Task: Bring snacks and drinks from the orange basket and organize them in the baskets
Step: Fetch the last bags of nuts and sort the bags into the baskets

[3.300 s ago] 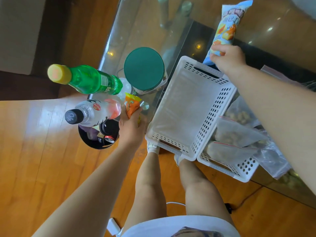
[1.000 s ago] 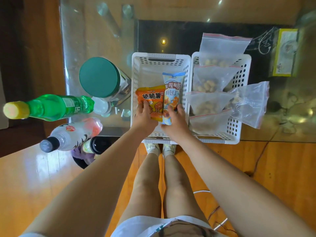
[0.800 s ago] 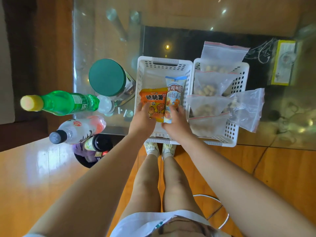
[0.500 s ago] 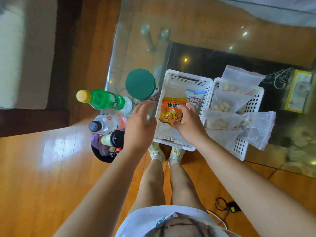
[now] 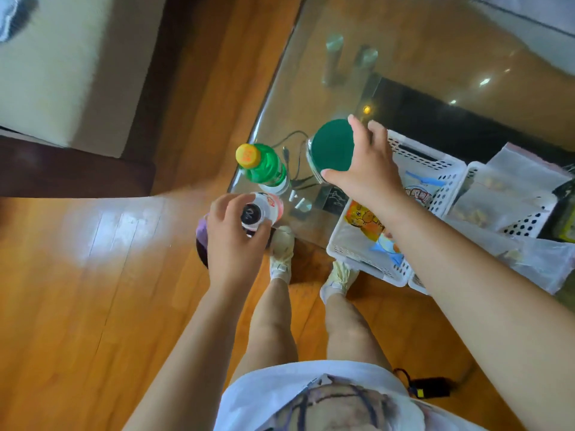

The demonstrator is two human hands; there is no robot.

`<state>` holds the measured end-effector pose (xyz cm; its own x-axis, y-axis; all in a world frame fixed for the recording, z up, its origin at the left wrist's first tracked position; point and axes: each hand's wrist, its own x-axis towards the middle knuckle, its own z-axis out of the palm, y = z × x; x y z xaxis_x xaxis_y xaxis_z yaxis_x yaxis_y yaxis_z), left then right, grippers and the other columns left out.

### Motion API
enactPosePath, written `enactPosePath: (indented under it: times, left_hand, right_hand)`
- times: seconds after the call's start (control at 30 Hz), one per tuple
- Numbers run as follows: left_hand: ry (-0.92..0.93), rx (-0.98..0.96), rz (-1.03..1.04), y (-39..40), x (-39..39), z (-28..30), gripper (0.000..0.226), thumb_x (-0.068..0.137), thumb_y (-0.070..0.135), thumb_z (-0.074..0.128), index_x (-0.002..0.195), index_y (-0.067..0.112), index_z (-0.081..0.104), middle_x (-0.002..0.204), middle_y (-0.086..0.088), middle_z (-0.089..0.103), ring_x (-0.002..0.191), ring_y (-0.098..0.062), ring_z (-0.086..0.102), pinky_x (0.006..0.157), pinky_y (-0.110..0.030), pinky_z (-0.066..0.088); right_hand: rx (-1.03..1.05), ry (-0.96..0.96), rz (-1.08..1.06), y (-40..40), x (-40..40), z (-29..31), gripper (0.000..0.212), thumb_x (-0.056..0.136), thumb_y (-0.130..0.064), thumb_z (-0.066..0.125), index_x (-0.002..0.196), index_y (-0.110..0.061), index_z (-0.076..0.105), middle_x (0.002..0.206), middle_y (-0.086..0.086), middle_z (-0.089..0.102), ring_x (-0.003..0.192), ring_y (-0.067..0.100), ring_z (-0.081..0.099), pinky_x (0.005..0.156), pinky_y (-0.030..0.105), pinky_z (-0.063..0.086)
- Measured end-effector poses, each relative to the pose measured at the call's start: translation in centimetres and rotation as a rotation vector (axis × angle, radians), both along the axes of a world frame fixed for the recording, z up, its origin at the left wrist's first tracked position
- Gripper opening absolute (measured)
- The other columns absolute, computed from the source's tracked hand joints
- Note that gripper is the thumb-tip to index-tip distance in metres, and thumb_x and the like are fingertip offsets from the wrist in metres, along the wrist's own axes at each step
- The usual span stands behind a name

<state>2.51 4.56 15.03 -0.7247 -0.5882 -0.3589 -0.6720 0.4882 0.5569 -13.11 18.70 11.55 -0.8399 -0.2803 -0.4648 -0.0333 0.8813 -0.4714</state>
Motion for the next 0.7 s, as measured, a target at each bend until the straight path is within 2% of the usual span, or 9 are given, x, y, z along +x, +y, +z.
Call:
enactPosePath:
  times: [0.13, 0.27, 0.37, 0.5, 0.6, 0.7]
  left_hand:
    - [-0.048, 0.036, -0.191, -1.1, -0.1, -1.1, 0.043, 0.078, 0.016, 0.070, 0.119, 0.016, 0.058, 0.130, -0.001, 0.052, 0.120, -0.020, 0.046, 0.092, -0.021, 0.033]
    - [-0.070, 0.126, -0.205, -2.7, -0.9, -1.7, 0.049, 0.074, 0.011, 0.072, 0.120, 0.016, 0.057, 0.133, -0.001, 0.052, 0.123, -0.018, 0.045, 0.089, -0.009, 0.025]
    - [-0.110, 0.184, -0.230, -4.0, -1.2, -2.2, 0.051, 0.071, 0.015, 0.075, 0.119, 0.021, 0.058, 0.133, -0.003, 0.054, 0.127, -0.021, 0.044, 0.090, -0.014, 0.031]
    - [-0.063, 0.198, -0.304, -4.7, -1.1, -2.4, 0.050, 0.070, 0.013, 0.076, 0.118, 0.021, 0.062, 0.120, -0.001, 0.063, 0.114, -0.016, 0.054, 0.072, 0.011, 0.022]
    - [-0.045, 0.204, -0.275, -5.3, -0.8, -2.3, 0.051, 0.070, 0.013, 0.076, 0.119, 0.020, 0.063, 0.118, -0.004, 0.063, 0.098, -0.004, 0.052, 0.070, 0.014, 0.021]
    - [-0.067, 0.226, -0.225, -5.9, -0.7, -2.3, 0.050, 0.072, 0.016, 0.076, 0.120, 0.021, 0.062, 0.108, 0.007, 0.062, 0.092, -0.006, 0.052, 0.069, 0.011, 0.027]
  right_hand:
    - [0.189, -0.018, 0.049, -2.5, -0.4, -1.2, 0.095, 0.072, -0.047, 0.070, 0.146, -0.029, 0.013, 0.151, 0.010, 0.013, 0.136, 0.034, 0.022, 0.100, 0.051, 0.038]
    - [0.212, 0.020, 0.009, -2.9, -0.4, -1.7, 0.088, 0.074, -0.042, 0.072, 0.144, -0.032, 0.020, 0.148, 0.007, 0.018, 0.130, 0.033, 0.030, 0.092, 0.051, 0.045]
    - [0.183, 0.026, -0.007, -2.8, -0.5, -1.6, 0.086, 0.071, -0.037, 0.075, 0.142, -0.032, 0.026, 0.146, 0.005, 0.024, 0.126, 0.033, 0.036, 0.086, 0.046, 0.046]
    - [0.168, 0.017, 0.047, -2.8, 0.2, -1.4, 0.087, 0.067, -0.027, 0.078, 0.140, -0.032, 0.030, 0.145, 0.004, 0.026, 0.126, 0.031, 0.036, 0.083, 0.042, 0.047]
    - [0.147, 0.008, 0.128, -2.8, 1.5, -1.3, 0.089, 0.064, -0.020, 0.080, 0.139, -0.030, 0.032, 0.144, 0.004, 0.027, 0.128, 0.029, 0.034, 0.085, 0.041, 0.048]
    - [0.137, 0.011, 0.214, -2.6, 2.9, -1.3, 0.089, 0.062, -0.014, 0.080, 0.137, -0.028, 0.035, 0.144, 0.004, 0.027, 0.131, 0.030, 0.031, 0.088, 0.043, 0.049]
